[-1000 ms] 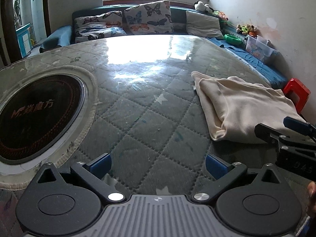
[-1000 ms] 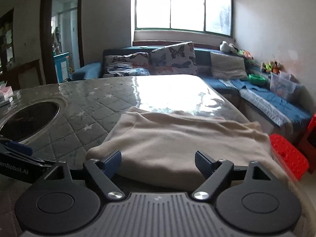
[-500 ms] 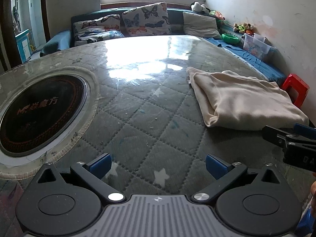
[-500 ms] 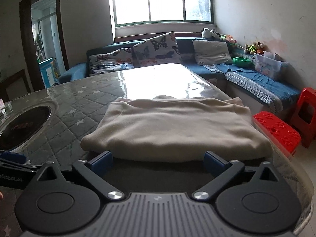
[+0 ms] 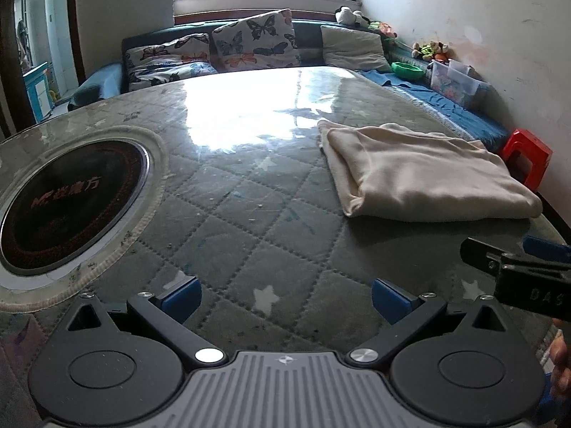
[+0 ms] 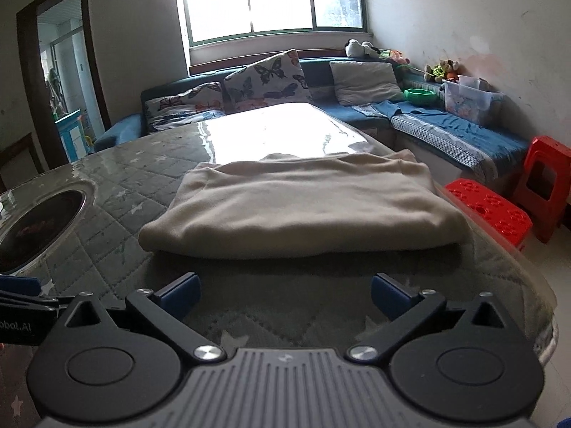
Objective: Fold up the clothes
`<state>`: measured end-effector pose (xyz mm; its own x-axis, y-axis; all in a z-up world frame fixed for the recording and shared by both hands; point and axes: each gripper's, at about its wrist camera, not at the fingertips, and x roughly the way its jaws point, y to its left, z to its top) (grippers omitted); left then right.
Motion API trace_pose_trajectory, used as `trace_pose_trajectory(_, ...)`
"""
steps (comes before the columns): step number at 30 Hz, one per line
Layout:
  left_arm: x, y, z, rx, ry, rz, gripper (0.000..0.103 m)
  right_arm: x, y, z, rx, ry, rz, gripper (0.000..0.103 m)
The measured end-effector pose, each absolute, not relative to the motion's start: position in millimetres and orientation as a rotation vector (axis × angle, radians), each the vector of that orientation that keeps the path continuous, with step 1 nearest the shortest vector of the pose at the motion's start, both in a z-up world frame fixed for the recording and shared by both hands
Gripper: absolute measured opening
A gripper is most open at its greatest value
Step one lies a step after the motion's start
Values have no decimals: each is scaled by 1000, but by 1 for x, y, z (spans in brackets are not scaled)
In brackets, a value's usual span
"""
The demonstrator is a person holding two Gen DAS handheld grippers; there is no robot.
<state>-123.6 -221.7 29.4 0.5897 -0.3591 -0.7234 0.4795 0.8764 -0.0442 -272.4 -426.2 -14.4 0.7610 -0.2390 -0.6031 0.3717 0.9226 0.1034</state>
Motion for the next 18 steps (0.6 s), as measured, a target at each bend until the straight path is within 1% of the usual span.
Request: trace_pose_trajectory(18,-141,-242,26,211,793,-543,103,-296,-430,-19,247,630,-396,103)
